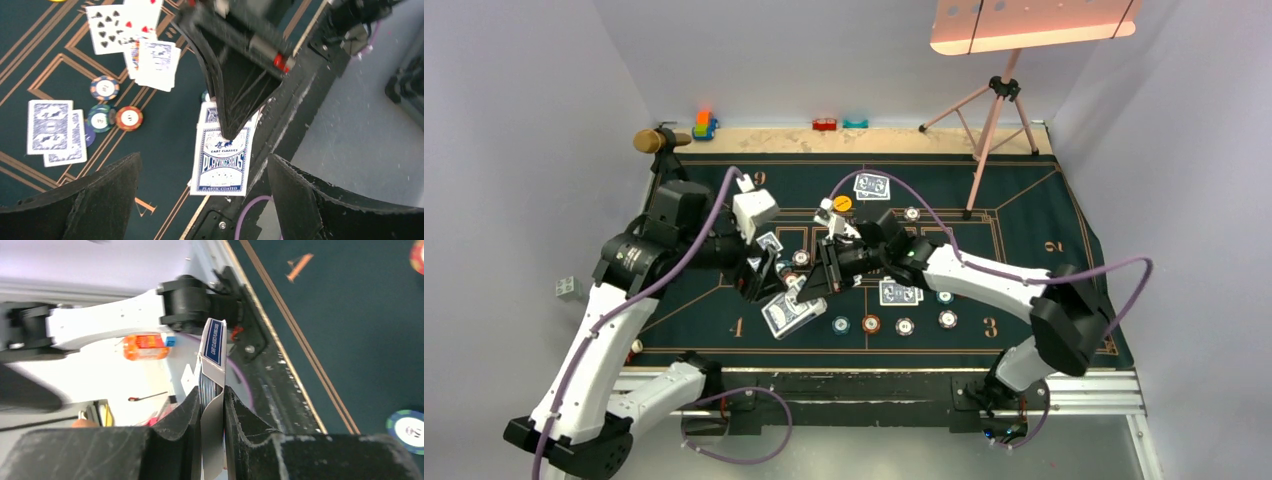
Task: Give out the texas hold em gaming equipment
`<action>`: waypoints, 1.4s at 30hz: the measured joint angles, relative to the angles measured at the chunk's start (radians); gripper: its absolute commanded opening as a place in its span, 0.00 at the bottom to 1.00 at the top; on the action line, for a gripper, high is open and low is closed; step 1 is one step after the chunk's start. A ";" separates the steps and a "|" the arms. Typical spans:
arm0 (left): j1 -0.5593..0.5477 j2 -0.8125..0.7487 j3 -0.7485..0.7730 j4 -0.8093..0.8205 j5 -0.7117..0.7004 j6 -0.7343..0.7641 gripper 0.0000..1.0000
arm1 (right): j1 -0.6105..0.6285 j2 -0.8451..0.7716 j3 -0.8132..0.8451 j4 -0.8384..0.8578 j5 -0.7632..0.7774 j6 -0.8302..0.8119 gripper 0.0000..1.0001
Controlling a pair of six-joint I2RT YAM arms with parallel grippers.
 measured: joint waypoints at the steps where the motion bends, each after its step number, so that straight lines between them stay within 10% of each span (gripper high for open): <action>1: 0.030 0.013 0.025 -0.008 -0.002 -0.008 1.00 | 0.000 0.029 0.001 -0.014 0.002 -0.026 0.16; 14: 0.190 0.054 -0.034 0.019 -0.159 -0.013 1.00 | 0.018 0.427 0.108 -0.085 0.056 -0.211 0.22; 24: 0.212 0.056 -0.083 0.141 -0.316 -0.028 1.00 | 0.056 0.483 0.110 -0.055 0.151 -0.266 0.64; 35: 0.307 0.067 -0.144 0.309 -0.399 -0.096 1.00 | 0.048 0.204 0.087 -0.288 0.355 -0.368 0.75; 42: 0.504 0.115 -0.180 0.415 -0.376 -0.128 1.00 | -0.166 -0.127 0.133 -0.405 0.493 -0.421 0.76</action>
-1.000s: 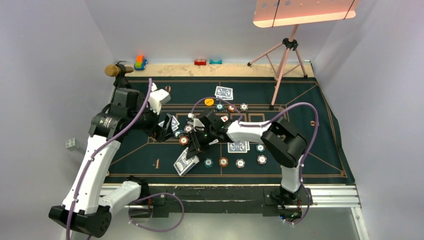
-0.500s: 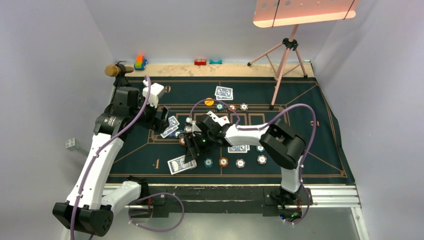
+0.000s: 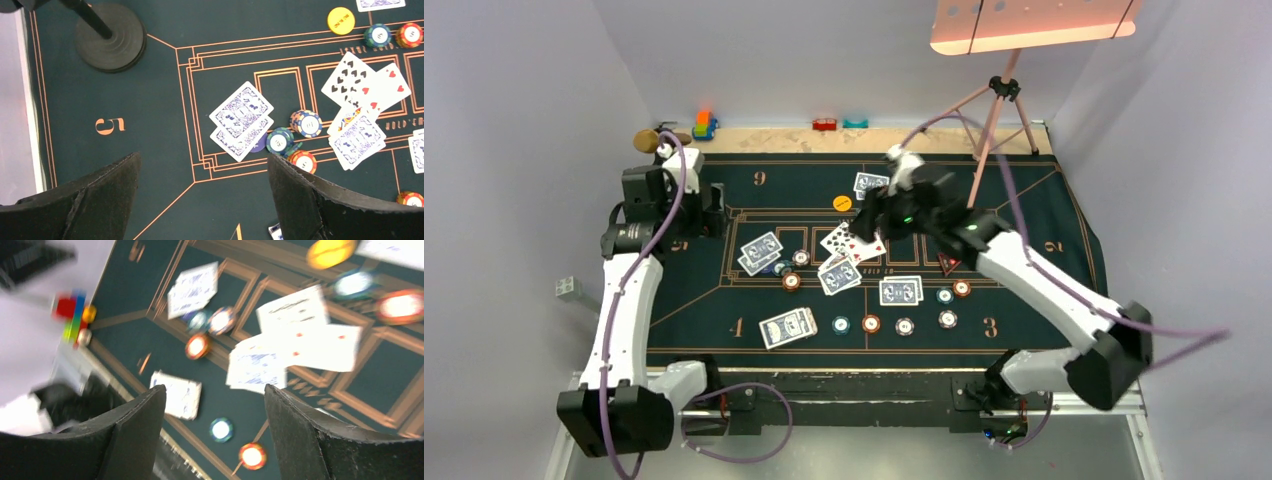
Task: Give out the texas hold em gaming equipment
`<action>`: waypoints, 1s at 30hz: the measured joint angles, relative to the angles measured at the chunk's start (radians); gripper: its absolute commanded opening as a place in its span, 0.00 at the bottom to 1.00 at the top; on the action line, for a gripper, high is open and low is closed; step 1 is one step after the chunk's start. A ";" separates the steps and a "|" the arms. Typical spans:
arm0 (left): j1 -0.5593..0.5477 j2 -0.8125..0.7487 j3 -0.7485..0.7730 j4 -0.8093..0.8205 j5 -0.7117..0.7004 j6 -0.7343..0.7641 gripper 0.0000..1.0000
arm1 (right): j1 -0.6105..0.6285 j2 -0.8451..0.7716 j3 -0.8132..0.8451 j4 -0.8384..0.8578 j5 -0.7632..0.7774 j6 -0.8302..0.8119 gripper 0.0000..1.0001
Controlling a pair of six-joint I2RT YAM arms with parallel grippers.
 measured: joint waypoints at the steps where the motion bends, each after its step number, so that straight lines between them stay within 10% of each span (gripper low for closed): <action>1: 0.016 0.014 -0.006 0.013 0.003 -0.001 1.00 | -0.055 -0.049 -0.001 -0.008 0.029 -0.004 0.76; 11: 0.032 0.048 -0.207 0.204 0.015 -0.008 1.00 | -0.689 -0.345 -0.307 0.048 0.270 0.057 0.87; 30: 0.032 0.138 -0.502 0.750 0.124 -0.010 1.00 | -0.709 -0.371 -0.784 0.719 0.853 -0.158 0.95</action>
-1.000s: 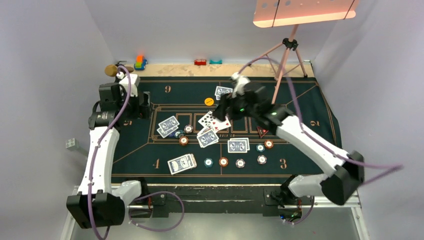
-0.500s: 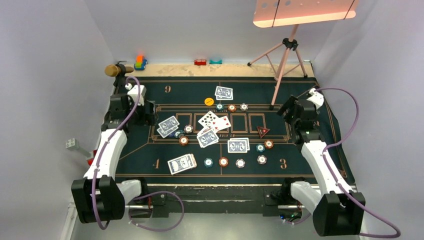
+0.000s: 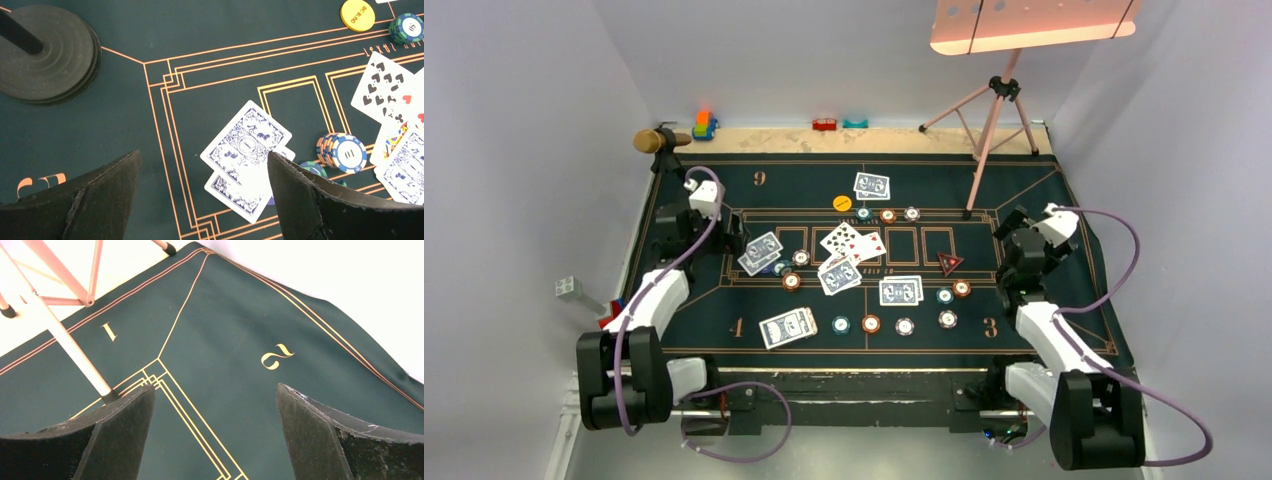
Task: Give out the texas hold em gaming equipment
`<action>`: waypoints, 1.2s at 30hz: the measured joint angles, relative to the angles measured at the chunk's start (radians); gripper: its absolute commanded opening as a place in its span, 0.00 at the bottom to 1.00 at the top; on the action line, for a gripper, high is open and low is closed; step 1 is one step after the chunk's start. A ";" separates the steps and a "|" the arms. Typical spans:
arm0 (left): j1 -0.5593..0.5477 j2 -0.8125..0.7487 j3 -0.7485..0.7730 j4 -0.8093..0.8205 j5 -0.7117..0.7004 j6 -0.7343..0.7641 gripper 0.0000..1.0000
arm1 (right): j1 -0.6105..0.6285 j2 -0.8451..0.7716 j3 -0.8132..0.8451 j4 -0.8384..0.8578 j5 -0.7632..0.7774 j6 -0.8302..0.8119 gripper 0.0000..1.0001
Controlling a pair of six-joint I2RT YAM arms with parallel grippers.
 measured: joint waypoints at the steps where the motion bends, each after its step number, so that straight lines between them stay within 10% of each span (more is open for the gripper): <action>1: 0.000 0.006 -0.014 0.036 0.002 0.000 1.00 | 0.000 0.004 -0.024 0.053 0.004 -0.014 0.95; 21: 0.000 0.143 -0.311 0.815 0.017 -0.044 1.00 | 0.011 0.264 -0.105 0.593 -0.008 -0.120 0.98; 36: -0.001 0.178 -0.315 0.862 0.011 -0.043 1.00 | 0.104 0.428 -0.161 0.858 -0.147 -0.298 0.98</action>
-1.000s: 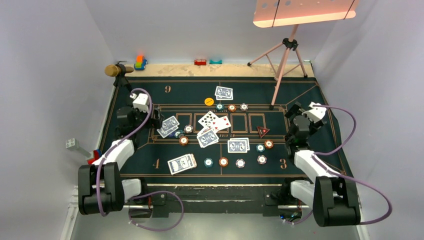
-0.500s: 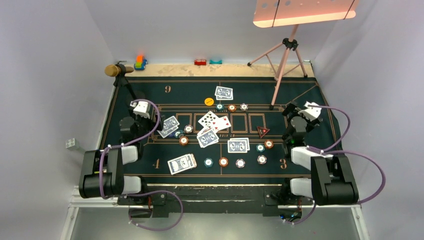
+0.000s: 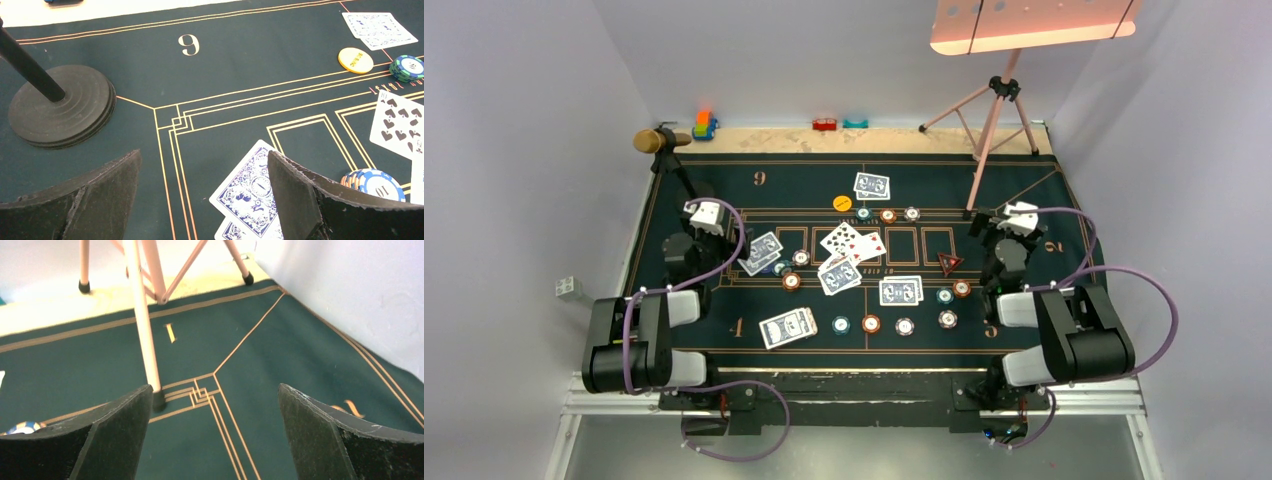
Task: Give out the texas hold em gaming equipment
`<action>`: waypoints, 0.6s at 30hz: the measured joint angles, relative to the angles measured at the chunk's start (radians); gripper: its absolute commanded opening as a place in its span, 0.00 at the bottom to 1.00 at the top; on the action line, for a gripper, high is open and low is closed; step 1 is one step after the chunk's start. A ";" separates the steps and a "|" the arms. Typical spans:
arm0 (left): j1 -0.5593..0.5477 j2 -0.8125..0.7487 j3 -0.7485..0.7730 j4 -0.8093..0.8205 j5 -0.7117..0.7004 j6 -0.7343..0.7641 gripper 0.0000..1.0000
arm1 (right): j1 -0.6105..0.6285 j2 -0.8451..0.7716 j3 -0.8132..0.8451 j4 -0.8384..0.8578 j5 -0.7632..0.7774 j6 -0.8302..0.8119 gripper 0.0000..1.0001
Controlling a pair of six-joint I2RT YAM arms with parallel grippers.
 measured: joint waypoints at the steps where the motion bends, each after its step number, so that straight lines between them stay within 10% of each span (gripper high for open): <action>1: 0.000 0.000 0.000 0.000 0.000 0.000 1.00 | -0.017 0.001 0.014 -0.008 -0.016 0.003 0.98; 18: -0.001 0.000 0.000 0.007 -0.001 0.000 1.00 | -0.073 -0.004 0.058 -0.052 -0.083 0.028 0.98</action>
